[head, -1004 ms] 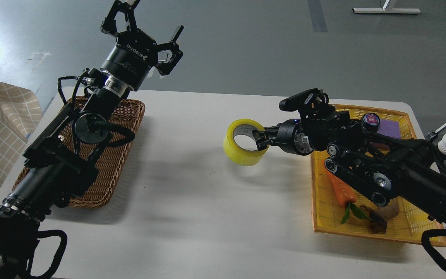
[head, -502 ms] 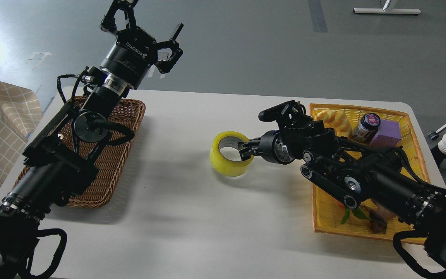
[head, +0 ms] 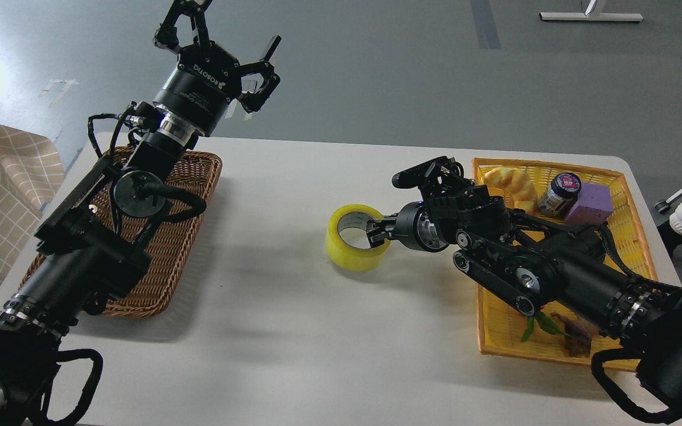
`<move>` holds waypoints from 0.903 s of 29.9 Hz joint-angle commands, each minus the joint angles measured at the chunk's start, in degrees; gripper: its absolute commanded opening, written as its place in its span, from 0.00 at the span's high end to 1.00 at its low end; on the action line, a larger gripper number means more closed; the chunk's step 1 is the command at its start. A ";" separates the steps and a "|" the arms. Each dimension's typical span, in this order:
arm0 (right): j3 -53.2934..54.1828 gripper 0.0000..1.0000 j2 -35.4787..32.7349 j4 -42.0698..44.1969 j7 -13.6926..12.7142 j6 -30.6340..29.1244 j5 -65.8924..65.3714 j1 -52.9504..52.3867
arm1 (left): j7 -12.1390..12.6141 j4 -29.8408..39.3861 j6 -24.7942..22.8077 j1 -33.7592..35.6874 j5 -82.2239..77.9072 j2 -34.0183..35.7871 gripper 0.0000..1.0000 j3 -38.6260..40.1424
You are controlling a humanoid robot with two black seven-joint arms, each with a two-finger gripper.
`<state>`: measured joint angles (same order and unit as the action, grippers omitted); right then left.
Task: Place and transfer tape with both arms
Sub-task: 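Lower the tape roll onto the table and open the right gripper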
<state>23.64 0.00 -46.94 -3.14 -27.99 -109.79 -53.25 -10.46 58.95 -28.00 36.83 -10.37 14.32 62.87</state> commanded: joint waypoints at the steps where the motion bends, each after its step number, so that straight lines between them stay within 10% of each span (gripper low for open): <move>1: -0.88 1.00 0.00 0.27 0.07 -0.01 0.01 -0.45 | 0.00 0.02 0.00 0.00 0.00 -0.08 0.02 -0.02; 27: -1.06 1.00 0.00 0.09 0.24 -0.01 0.36 -0.89 | 0.00 0.02 0.00 0.00 0.00 0.09 0.02 0.06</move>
<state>22.59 0.00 -46.80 -2.89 -28.00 -109.43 -54.14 -10.46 58.98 -28.00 36.83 -10.37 14.41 62.93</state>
